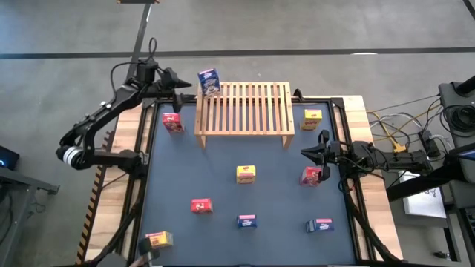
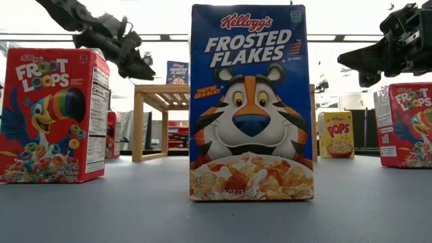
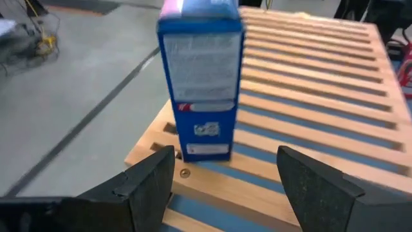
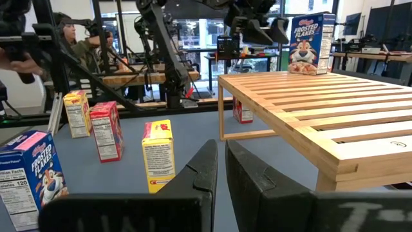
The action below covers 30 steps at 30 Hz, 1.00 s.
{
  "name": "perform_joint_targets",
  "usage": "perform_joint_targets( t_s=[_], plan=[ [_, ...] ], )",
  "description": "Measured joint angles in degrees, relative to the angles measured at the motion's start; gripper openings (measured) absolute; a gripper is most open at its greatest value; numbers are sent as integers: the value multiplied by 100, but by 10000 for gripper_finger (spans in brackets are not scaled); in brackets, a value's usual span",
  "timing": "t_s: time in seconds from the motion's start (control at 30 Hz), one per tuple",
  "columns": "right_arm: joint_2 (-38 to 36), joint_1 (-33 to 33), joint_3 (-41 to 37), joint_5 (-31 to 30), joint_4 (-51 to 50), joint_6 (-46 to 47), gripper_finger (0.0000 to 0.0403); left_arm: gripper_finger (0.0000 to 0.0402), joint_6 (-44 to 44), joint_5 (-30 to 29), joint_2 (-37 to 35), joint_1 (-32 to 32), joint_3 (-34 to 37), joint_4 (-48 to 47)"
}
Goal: Stack cereal on shelf
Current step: Put the top blue cereal box on the shelf
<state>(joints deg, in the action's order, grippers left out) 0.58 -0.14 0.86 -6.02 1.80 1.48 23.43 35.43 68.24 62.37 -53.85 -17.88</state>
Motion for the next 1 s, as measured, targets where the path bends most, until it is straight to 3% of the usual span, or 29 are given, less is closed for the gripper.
perform_joint_targets(
  t_s=[0.27, 0.37, 0.57, 1.0],
  plan=[
    [0, 2, 0, 0, 0, 0, 22, 257, -247, 505, -267, -102, 183, -19],
    [0, 1, 0, 0, -1, 0, 22, 257, -260, 429, -126, -225, 242, 29],
    [0, 2, 0, 0, 0, 0, 22, 257, -292, -292, 248, -271, 278, 425],
    [0, 2, 0, 0, 0, 0, 22, 257, -773, -27, 1145, -302, 278, 1686]
  ],
)
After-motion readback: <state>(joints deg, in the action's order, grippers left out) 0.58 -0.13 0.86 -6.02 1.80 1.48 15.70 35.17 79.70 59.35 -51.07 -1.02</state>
